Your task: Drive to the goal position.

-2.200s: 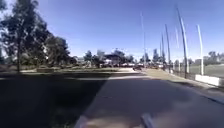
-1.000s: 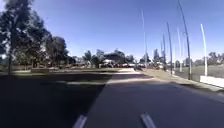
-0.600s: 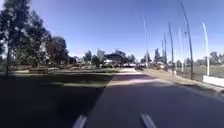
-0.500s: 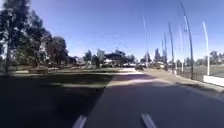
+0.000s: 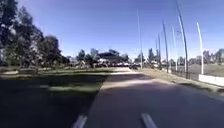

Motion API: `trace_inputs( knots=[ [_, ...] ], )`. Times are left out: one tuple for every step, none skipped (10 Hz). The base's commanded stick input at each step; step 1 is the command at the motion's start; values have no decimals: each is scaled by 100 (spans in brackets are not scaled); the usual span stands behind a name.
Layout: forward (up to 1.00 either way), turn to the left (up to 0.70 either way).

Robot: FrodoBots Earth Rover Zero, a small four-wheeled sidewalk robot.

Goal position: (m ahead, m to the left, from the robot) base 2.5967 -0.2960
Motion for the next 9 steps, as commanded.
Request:
trace_inputs(
  knots=[
    [85,0],
    [85,0],
    [85,0],
    [85,0],
    [85,0],
    [85,0],
    [85,0],
    [85,-3],
    [85,-15]
  ],
)
